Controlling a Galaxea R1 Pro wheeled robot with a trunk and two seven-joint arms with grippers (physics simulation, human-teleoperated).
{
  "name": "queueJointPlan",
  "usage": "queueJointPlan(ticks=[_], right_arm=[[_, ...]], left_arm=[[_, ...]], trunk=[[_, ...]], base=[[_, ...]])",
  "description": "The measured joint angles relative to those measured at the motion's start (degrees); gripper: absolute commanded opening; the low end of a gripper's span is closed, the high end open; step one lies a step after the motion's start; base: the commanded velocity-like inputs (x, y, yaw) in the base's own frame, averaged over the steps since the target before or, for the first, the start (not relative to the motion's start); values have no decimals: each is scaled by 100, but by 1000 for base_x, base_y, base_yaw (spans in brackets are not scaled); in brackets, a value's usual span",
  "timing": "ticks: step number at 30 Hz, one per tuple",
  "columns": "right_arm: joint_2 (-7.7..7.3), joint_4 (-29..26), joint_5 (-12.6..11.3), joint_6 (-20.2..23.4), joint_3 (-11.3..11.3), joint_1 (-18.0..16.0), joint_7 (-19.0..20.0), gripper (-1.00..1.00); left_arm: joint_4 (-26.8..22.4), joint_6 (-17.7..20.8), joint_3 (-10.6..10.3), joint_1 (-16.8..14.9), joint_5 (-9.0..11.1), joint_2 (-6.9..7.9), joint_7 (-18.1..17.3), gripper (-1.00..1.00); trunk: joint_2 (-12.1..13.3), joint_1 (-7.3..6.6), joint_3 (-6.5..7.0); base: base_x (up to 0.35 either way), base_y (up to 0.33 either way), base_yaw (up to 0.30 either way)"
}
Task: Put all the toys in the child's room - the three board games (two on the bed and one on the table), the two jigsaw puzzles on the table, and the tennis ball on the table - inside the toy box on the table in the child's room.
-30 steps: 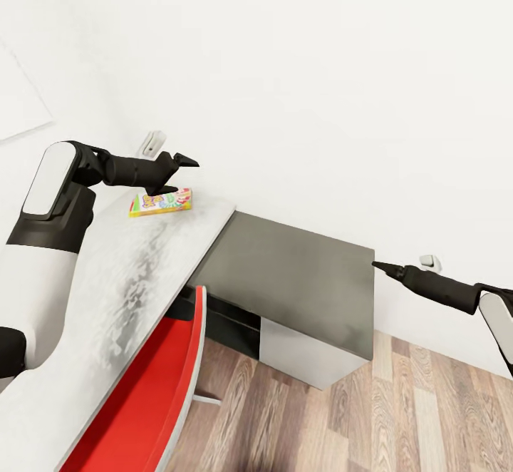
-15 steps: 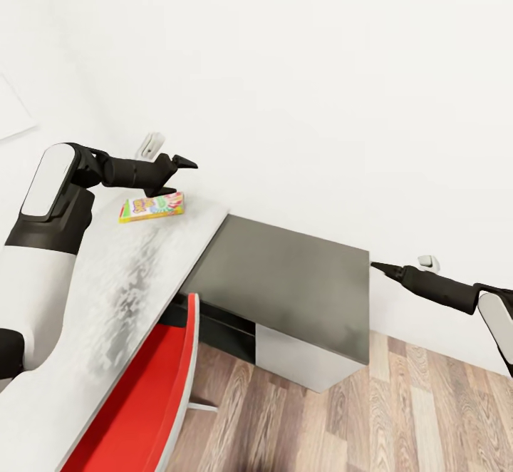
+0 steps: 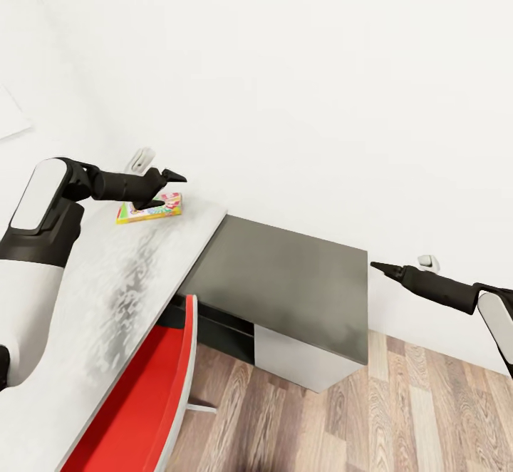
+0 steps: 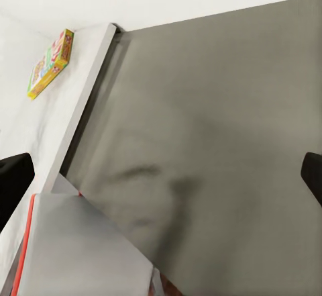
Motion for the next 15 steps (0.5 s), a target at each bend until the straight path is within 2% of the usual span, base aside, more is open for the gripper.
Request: queueJointPlan(ticks=[3,4,7,8,15], right_arm=[[3,1,0,0,0,0,-3,100],[21,3,1,-1,1,0,-6,100],[41,2,4,-4,2,0,-7,100],[76,3,3,-2,4,4,1,100],[107,0,2,0,7,7,18,100]], left_arm=[[2,0,18,79,-4,58,-4,100],[-1,-3,49,185,-21,167,-8,100],[-2,-19,64,254,-4,242,-9,100],[0,-29,79,331,-18,329,-7,100],[6,-53,96,422,-9,427,-5,100]], trunk=[[0,0,0],[0,0,0],[0,0,0],[-1,-1,0],[-1,-3,0]], base=[[1,0,-1],[0,0,0],[24,0,0],[73,0,0],[200,0,0]])
